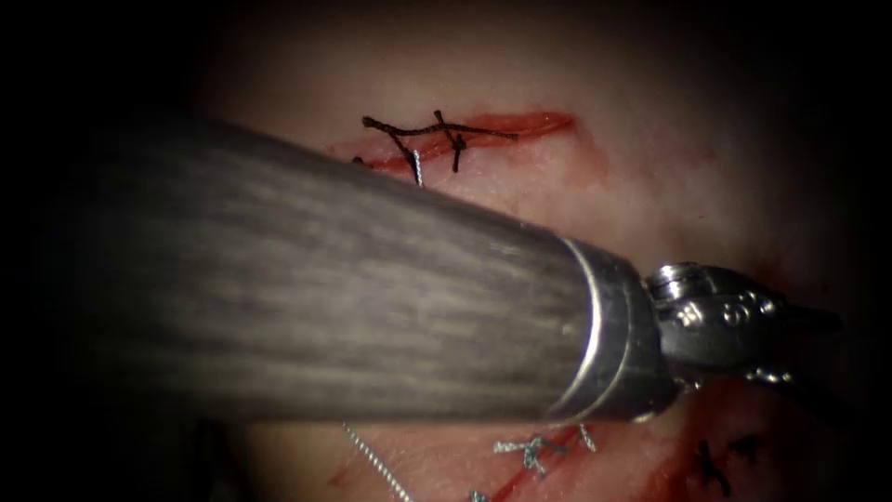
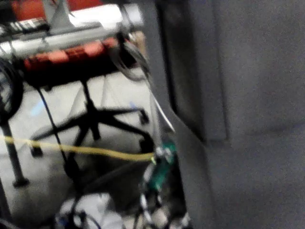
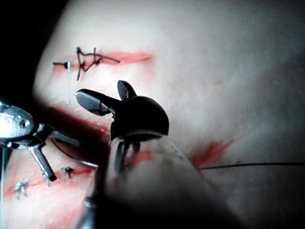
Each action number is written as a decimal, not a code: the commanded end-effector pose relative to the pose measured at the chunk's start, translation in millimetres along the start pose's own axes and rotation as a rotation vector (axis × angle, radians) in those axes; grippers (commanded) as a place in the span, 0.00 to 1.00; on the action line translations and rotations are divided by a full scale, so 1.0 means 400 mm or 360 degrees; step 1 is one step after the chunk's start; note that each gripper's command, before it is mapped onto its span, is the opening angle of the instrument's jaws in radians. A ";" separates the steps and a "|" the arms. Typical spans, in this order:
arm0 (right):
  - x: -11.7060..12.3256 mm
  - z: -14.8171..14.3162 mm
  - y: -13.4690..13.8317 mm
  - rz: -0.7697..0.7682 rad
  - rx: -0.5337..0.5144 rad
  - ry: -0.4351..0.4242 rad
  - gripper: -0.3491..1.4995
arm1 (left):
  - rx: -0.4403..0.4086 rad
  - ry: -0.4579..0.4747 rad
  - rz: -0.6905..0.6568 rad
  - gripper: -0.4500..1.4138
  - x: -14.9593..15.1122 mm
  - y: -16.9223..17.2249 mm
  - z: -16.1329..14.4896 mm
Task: Wound Closure
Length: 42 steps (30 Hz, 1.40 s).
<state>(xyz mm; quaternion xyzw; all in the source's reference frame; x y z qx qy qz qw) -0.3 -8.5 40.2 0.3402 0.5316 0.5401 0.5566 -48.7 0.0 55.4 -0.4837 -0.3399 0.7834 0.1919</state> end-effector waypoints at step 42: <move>-0.0005 -0.0003 -0.0009 0.0002 0.0001 -0.0001 0.84 | -0.0363 -0.0909 -0.0855 0.00 0.0001 -0.0268 0.0182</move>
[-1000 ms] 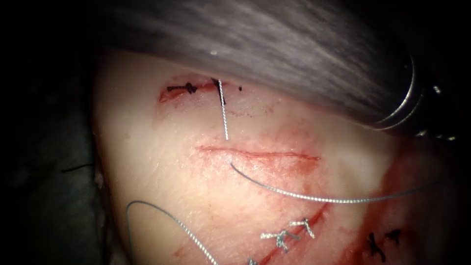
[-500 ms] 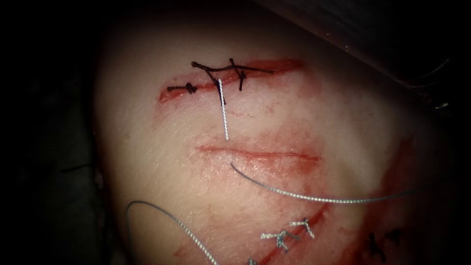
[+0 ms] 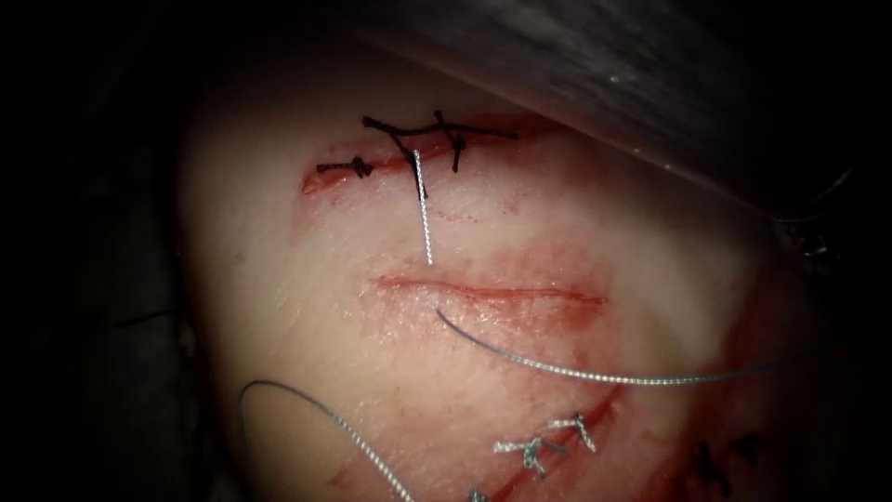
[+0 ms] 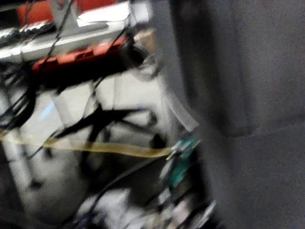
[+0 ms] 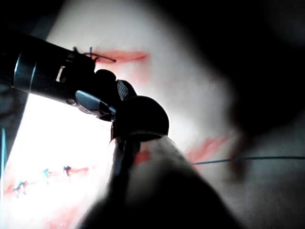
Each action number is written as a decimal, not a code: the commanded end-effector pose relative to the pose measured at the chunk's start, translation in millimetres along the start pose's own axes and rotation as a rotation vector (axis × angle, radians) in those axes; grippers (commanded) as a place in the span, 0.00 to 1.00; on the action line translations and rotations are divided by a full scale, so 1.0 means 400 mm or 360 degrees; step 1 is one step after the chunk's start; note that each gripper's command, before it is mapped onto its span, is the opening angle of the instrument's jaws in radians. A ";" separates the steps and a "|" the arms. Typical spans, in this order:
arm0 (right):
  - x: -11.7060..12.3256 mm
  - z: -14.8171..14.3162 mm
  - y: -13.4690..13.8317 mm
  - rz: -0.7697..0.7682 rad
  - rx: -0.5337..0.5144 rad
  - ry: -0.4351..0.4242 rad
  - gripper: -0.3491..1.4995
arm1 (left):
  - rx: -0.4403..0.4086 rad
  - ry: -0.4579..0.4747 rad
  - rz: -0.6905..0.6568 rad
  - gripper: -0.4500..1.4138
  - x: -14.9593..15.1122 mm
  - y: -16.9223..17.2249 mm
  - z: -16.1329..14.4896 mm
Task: Wound Closure
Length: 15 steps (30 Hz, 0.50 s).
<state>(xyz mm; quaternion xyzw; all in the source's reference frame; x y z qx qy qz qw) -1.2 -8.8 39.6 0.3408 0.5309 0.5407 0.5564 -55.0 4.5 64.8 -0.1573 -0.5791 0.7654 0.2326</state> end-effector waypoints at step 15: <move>-0.0010 0.0020 -0.0008 -0.0001 0.0002 0.0000 0.83 | 0.0043 0.0102 0.0050 0.00 -0.0008 -0.0018 -0.0094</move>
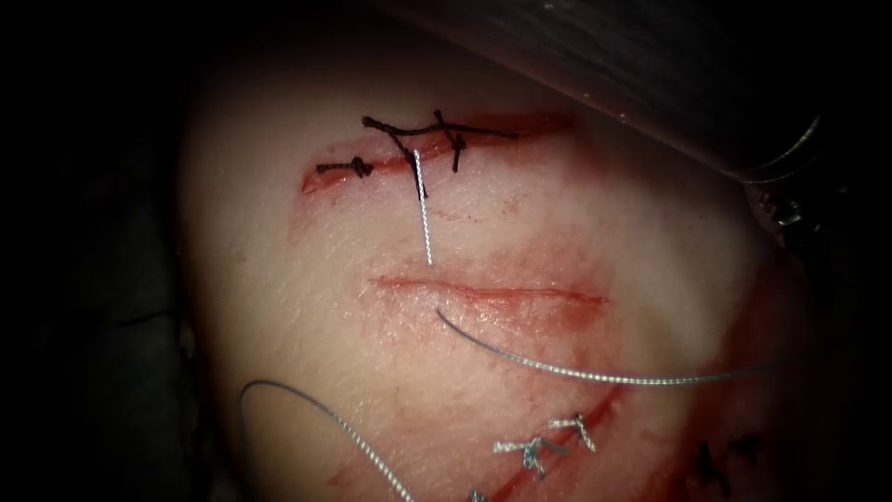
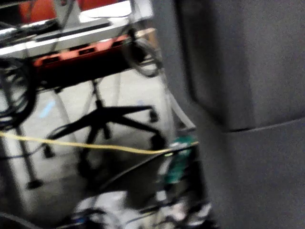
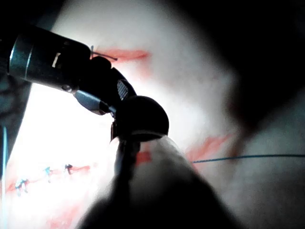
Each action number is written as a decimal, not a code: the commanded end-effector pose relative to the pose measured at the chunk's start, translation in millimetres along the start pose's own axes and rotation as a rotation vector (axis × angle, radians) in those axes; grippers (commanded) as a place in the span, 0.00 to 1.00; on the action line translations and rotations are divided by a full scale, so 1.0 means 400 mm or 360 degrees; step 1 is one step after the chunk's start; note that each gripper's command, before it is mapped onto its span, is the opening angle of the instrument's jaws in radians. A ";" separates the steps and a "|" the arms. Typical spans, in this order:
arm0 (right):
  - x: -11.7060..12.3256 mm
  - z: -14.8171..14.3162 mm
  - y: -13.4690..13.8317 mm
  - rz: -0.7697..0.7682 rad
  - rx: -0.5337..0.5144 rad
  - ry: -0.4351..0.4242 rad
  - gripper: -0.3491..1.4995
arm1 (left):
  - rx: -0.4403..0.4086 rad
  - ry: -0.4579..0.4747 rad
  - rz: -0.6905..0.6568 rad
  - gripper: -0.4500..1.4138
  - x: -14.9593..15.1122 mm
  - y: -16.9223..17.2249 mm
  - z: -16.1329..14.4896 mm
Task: Wound Closure
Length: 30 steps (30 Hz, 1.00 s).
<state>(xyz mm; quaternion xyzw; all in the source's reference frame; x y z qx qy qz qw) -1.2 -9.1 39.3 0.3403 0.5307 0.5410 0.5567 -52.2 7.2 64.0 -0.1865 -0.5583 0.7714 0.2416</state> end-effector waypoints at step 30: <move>-0.0016 0.0022 -0.0007 -0.0013 0.0004 0.0002 0.83 | -0.0085 -0.0170 -0.0144 0.63 0.0054 -0.0040 0.0180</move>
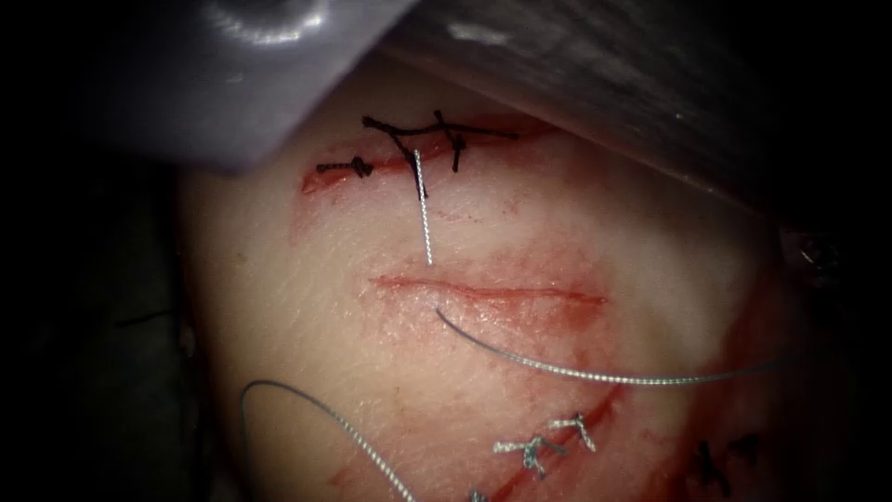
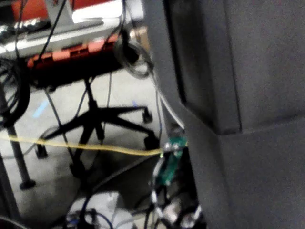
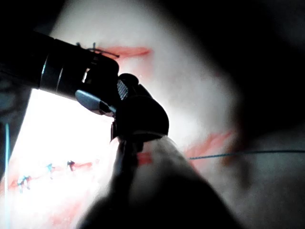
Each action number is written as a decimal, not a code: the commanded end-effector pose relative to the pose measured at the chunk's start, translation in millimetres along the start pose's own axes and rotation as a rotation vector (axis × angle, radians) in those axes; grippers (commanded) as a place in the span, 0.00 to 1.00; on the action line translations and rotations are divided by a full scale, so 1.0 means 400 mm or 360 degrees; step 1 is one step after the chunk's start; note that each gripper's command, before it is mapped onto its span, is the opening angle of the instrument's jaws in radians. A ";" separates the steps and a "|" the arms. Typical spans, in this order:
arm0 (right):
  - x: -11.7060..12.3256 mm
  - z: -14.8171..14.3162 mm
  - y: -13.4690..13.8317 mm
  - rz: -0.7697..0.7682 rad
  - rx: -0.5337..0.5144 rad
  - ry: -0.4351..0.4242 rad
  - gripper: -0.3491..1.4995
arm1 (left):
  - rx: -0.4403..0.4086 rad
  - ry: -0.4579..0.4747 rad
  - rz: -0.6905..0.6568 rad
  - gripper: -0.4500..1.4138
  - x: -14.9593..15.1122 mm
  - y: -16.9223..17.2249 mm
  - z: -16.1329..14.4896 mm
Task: Wound Closure
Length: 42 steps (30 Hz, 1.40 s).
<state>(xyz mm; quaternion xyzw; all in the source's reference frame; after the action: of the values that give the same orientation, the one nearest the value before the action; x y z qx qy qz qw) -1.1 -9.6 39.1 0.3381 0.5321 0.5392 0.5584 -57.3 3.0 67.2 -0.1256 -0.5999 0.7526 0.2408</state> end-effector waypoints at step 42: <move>0.0021 0.0096 -0.0244 0.0142 0.0399 0.0027 0.66 | 0.0296 0.0937 0.0074 0.00 -0.0498 0.0104 -0.0550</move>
<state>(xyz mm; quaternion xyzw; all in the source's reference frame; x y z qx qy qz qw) 3.8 -10.0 30.3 0.4243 0.5844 0.4964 0.4817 -28.6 10.1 54.8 -0.3373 -0.4229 0.7418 0.3963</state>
